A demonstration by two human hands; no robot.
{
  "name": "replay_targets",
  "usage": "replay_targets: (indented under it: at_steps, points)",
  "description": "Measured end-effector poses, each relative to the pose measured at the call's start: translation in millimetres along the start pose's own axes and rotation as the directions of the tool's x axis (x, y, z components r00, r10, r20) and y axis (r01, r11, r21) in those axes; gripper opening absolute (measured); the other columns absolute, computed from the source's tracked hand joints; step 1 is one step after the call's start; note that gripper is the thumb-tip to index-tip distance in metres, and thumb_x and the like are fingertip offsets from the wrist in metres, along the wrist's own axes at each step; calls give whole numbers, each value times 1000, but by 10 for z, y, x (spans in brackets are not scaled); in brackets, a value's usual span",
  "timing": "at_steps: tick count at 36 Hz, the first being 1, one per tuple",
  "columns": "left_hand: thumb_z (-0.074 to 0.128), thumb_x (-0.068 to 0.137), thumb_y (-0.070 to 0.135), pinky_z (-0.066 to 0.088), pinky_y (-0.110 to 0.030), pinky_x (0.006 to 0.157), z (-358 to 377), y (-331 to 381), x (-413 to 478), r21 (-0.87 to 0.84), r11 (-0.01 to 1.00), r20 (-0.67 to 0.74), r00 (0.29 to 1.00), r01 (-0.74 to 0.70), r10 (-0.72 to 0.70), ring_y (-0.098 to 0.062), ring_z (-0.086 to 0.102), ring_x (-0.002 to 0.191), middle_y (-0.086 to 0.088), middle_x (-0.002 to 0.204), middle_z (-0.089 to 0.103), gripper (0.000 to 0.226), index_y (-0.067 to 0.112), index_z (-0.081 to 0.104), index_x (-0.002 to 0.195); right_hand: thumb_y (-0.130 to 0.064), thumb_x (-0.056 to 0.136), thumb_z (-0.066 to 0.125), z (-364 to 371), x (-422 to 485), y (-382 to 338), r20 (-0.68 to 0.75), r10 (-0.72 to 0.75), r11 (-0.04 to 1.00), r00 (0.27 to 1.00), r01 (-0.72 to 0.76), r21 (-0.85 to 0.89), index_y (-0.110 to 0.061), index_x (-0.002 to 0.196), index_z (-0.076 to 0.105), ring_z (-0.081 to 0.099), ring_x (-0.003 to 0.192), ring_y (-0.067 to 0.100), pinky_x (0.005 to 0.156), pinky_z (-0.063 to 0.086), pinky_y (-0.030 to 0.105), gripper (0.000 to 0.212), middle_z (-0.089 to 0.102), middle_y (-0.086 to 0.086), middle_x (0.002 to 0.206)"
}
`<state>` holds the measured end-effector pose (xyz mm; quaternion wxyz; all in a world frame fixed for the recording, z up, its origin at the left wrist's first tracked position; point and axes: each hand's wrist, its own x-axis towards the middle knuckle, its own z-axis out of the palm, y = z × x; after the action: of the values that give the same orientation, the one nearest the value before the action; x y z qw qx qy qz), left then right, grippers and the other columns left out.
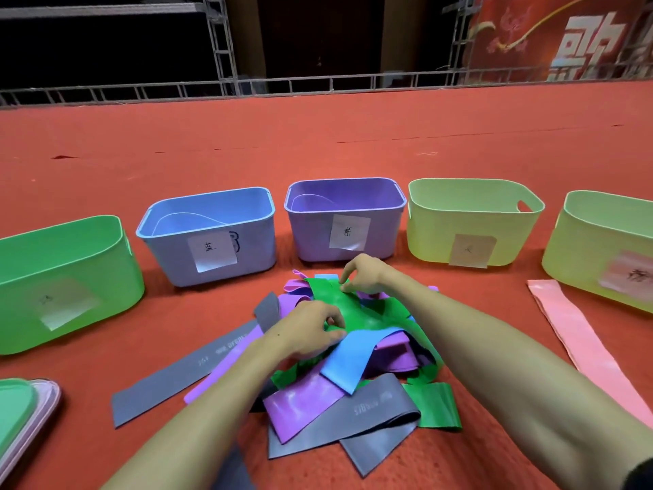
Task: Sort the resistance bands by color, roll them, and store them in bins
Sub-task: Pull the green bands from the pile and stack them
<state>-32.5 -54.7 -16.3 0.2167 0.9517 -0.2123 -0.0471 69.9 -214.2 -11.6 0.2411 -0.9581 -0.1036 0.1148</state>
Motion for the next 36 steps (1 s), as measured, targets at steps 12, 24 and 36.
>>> replay_targets:
  at_steps: [12,24,36]
  points:
    - [59,89,27,36,-16,66,-24,31,-45,-45,998,17,999,41,-40,-12,52,79,0,102,69,20,15,71,101,-12,80,76,10,-48,-112,21,76,987,997,-78,139,-11,98,69,44,41,14,37,35,17,19,52,1,53]
    - [61,89,28,31,-12,58,-12,22,-39,-41,998,-1,999,44,-44,-6,44,70,2,90,62,20,15,71,101,18,73,67,-45,-75,14,-80,85,851,993,-31,524,-4,82,67,54,61,17,55,48,25,24,61,12,80]
    - [76,74,14,47,-24,71,-135,85,-168,-92,986,-161,975,140,-154,-19,65,83,-6,92,69,17,16,71,91,2,73,78,-478,-494,-197,-459,-116,812,881,350,467,-16,94,73,63,72,4,78,57,32,27,69,-7,82]
